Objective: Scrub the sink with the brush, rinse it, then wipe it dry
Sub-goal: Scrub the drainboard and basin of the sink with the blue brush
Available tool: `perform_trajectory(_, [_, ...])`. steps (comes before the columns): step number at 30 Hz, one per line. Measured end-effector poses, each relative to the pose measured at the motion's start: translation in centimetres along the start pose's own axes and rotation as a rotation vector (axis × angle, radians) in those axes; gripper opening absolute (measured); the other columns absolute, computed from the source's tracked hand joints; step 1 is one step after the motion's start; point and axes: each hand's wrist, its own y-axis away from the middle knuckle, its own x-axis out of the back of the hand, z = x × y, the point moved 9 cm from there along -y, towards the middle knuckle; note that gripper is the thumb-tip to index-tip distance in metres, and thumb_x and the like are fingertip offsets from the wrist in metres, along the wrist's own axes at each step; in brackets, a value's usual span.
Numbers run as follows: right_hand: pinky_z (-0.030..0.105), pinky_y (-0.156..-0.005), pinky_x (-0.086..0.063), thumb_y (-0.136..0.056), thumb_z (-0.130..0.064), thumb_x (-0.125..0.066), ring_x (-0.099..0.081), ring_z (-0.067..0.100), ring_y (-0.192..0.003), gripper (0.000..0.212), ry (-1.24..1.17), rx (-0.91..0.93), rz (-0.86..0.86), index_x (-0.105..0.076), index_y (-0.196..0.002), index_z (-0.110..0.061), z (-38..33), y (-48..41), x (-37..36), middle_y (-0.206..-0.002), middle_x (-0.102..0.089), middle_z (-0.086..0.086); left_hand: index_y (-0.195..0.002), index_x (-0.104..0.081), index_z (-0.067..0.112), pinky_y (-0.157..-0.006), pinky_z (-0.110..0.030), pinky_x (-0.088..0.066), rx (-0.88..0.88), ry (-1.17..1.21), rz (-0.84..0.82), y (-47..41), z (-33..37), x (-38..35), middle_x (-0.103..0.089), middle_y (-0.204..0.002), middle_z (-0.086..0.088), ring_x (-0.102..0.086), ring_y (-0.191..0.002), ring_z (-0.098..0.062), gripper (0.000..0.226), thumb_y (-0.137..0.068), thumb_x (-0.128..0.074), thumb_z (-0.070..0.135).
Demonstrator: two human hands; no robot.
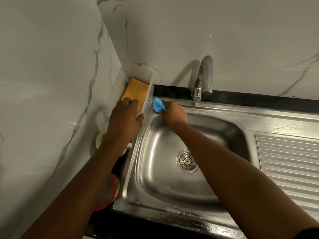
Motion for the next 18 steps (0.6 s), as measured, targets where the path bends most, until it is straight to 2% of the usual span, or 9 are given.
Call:
perform_trajectory(3, [0.046,-0.097,-0.058,-0.099,-0.038,-0.067,-0.069,0.022,-0.11,0.049,-0.046,-0.015,-0.006,-0.056,-0.147,-0.031,0.3,0.2,-0.5,-0.127,-0.071,0.003,-0.109,-0.069,0.009,-0.074,-0.041,-0.048,-0.028,0.002,-0.043,-0.4,-0.1,-1.1,-0.068,-0.101,-0.01,-0.065,-0.095,-0.032,0.026,-0.099,-0.065,0.033])
perform_trajectory(5, [0.039,-0.091,-0.06,-0.099,-0.039,-0.067,-0.069,0.017,-0.104,0.049,-0.051,0.0,-0.036,-0.055,-0.146,-0.033,0.4,1.2,-1.5,-0.123,-0.072,-0.001,-0.095,-0.067,0.012,-0.067,-0.035,-0.038,-0.051,-0.05,-0.056,-0.4,0.0,-1.4,-0.065,-0.087,-0.005,-0.061,-0.079,-0.023,0.022,-0.101,-0.06,0.032])
perform_trajectory(8, [0.026,-0.079,-0.058,-0.101,-0.039,-0.065,-0.068,0.008,-0.093,0.046,-0.08,0.034,-0.059,-0.055,-0.145,-0.033,0.5,4.3,-3.4,-0.118,-0.072,-0.005,-0.092,-0.069,0.012,-0.063,-0.034,-0.043,-0.089,-0.127,-0.012,-0.6,0.5,-0.6,-0.064,-0.08,-0.003,-0.053,-0.069,-0.016,0.022,-0.102,-0.058,0.028])
perform_trajectory(12, [0.022,-0.073,-0.049,-0.101,-0.038,-0.064,-0.068,0.011,-0.097,0.051,0.002,0.099,-0.069,-0.05,-0.15,-0.037,0.0,7.9,-5.1,-0.121,-0.071,-0.003,-0.089,-0.068,0.013,-0.063,-0.031,-0.044,-0.14,-0.19,-0.003,-0.8,1.9,0.9,-0.063,-0.079,-0.003,-0.056,-0.07,-0.016,0.019,-0.1,-0.062,0.028])
perform_trajectory(15, [0.021,-0.072,-0.044,-0.102,-0.037,-0.063,-0.067,0.011,-0.094,0.053,0.051,0.133,-0.075,-0.047,-0.153,-0.037,-0.9,7.2,-4.5,-0.123,-0.071,-0.001,-0.083,-0.068,0.012,-0.056,-0.028,-0.03,-0.201,-0.24,0.007,-0.4,2.9,2.1,-0.062,-0.074,-0.004,-0.047,-0.065,-0.014,0.016,-0.091,-0.073,0.024])
perform_trajectory(18, [0.024,-0.07,-0.053,-0.103,-0.036,-0.06,-0.065,0.009,-0.086,0.051,0.101,0.137,-0.008,-0.046,-0.152,-0.038,-2.3,3.5,-2.5,-0.121,-0.071,0.0,-0.065,-0.061,0.011,-0.054,-0.018,-0.009,-0.252,-0.195,0.044,0.3,3.5,3.7,-0.053,-0.057,-0.003,-0.038,-0.052,-0.013,0.025,-0.074,-0.085,0.012])
